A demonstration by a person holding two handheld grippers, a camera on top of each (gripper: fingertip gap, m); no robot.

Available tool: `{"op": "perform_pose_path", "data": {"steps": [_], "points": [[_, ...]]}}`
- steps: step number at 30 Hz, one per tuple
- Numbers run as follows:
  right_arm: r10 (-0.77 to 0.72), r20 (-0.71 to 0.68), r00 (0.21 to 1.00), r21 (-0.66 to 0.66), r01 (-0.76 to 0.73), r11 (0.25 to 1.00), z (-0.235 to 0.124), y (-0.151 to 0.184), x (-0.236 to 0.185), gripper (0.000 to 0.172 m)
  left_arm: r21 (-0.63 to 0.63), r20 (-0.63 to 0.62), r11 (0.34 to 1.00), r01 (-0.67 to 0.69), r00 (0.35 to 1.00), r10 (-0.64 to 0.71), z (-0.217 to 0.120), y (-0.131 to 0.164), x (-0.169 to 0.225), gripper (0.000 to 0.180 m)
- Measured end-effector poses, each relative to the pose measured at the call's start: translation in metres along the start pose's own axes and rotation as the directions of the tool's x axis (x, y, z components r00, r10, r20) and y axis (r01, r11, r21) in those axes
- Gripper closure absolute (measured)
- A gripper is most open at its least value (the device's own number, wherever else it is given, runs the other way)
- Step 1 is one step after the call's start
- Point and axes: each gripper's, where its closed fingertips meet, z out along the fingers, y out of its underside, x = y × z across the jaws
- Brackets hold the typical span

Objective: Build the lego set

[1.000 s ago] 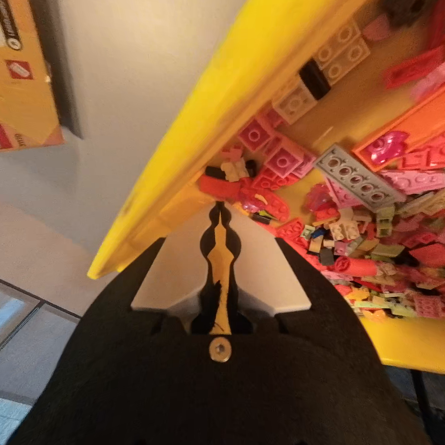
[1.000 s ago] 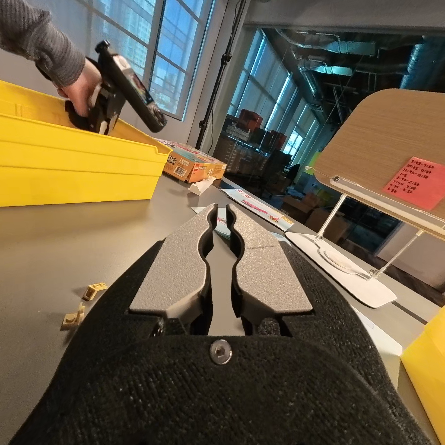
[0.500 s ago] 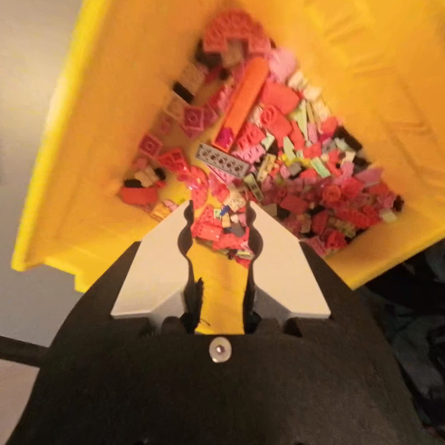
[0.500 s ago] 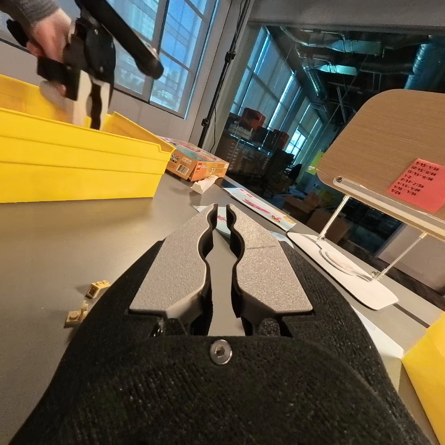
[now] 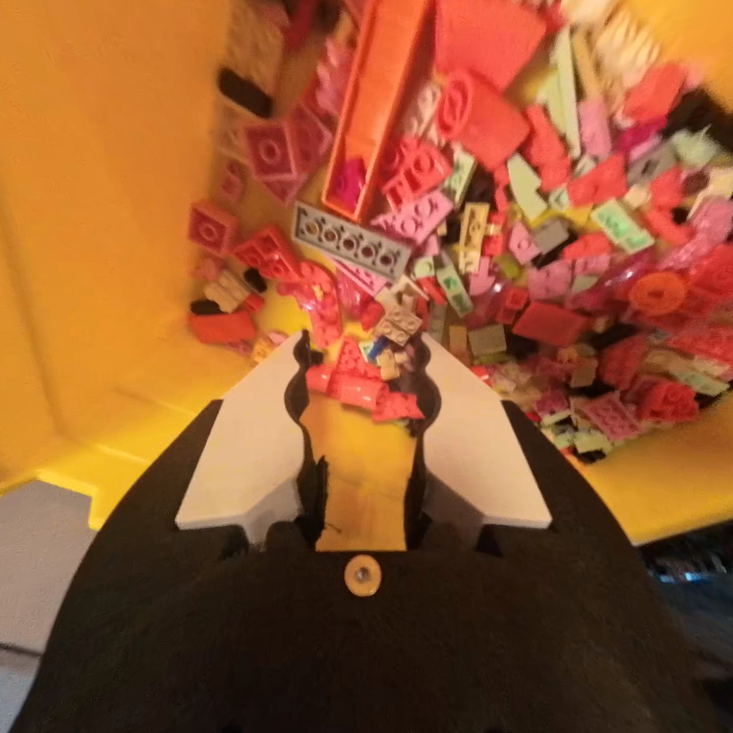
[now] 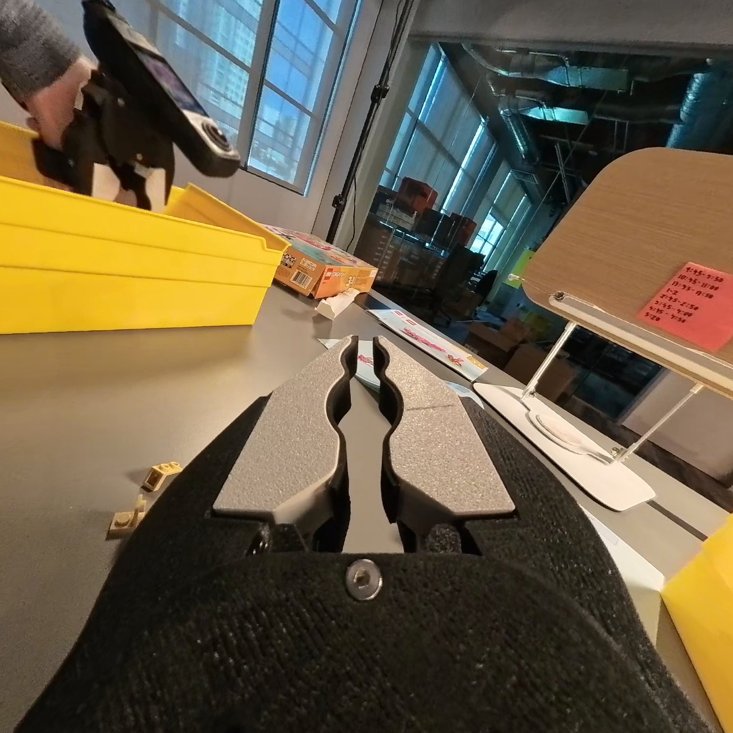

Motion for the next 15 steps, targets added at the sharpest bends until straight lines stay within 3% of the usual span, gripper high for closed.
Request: {"op": "perform_pose_path", "data": {"steps": [3,9,15], "points": [[0.000,-0.002,1.000,0.001,0.000,1.000,0.000,0.000,0.001,0.167,0.053,-0.030,0.997,0.056,0.998,-0.054,-0.006,-0.006,0.000,0.127],[0.006,-0.003,1.000,0.003,-0.006,1.000,0.000,0.000,0.002,0.166,0.015,-0.198,1.000,0.023,0.980,-0.020,-0.024,0.020,0.028,0.123],[0.009,-0.015,1.000,0.000,-0.009,1.000,0.000,0.001,0.004,0.169,-0.163,-0.067,0.983,-0.081,0.995,0.071,-0.003,0.047,0.026,0.123]]}}
